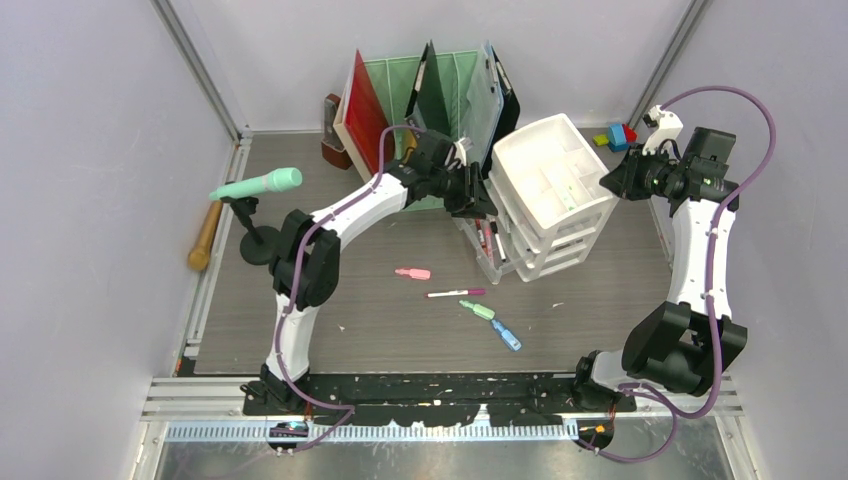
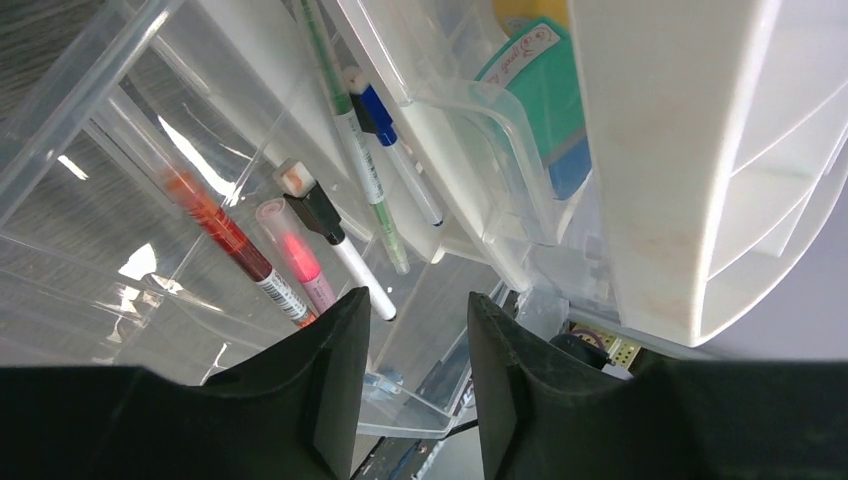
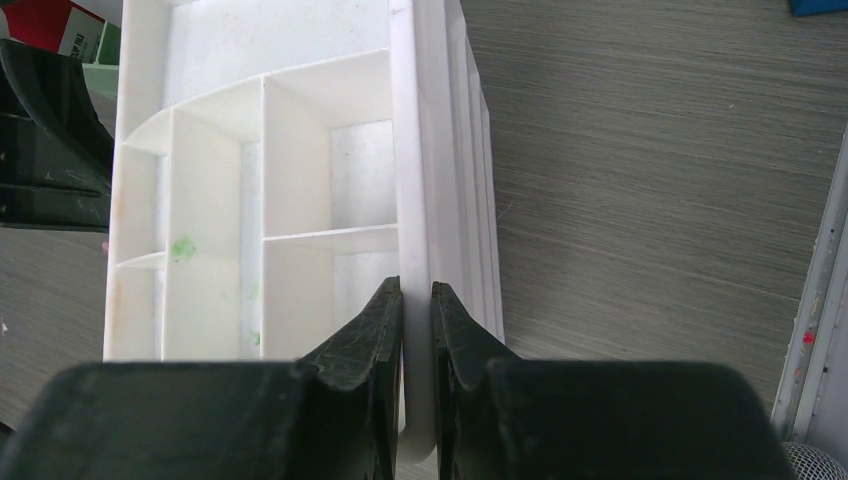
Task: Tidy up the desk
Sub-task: Place the stationery in the drawer.
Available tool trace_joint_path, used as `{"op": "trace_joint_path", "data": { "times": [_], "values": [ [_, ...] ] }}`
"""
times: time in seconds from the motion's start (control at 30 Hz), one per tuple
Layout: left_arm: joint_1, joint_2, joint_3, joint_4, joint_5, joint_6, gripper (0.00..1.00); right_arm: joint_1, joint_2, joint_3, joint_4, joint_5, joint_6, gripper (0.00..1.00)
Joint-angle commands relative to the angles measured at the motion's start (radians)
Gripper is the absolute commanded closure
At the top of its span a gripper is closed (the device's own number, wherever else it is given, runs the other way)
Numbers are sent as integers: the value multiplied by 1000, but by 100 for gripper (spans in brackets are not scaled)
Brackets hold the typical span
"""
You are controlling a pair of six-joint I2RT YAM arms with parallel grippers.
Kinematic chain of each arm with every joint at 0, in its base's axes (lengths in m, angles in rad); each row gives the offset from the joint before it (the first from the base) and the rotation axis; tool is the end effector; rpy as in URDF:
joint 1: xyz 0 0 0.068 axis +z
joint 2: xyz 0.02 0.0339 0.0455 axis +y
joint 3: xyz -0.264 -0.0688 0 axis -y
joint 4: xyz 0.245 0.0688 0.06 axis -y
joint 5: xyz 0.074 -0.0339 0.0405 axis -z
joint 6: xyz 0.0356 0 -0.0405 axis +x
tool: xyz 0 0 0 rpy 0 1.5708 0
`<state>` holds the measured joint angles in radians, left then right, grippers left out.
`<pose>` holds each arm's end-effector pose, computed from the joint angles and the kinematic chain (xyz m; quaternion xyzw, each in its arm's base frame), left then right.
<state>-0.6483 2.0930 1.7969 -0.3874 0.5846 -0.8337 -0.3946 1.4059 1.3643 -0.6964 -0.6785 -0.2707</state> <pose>0.3739 -0.3079 0.2627 0.0431 0.8726 -0.4695 0.1276 0.2848 -0.0944 0.3552 -0.0809 0.8691 0.1631 0.4599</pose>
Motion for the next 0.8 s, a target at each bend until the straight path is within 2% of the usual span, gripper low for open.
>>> {"op": "trace_joint_path", "data": {
  "times": [0.0,0.2,0.37,0.5,0.63,0.77],
  "values": [
    [2,-37,38,18,-8,24,56,19,108,-70,-117,133,13,99],
    [2,-76,43,-14,-12,112,53,18,102,-70,-118,132,11,99],
    [1,-147,19,-57,-25,251,52,19,106,-67,-118,129,11,99],
    [-2,-234,-38,-82,-53,459,52,18,104,-67,-118,131,11,99],
    [-28,-344,-168,-71,-157,697,52,19,106,-64,-118,131,14,99],
    [-81,-441,-300,-56,-280,916,45,20,107,-64,-117,132,18,99]
  ]
}}
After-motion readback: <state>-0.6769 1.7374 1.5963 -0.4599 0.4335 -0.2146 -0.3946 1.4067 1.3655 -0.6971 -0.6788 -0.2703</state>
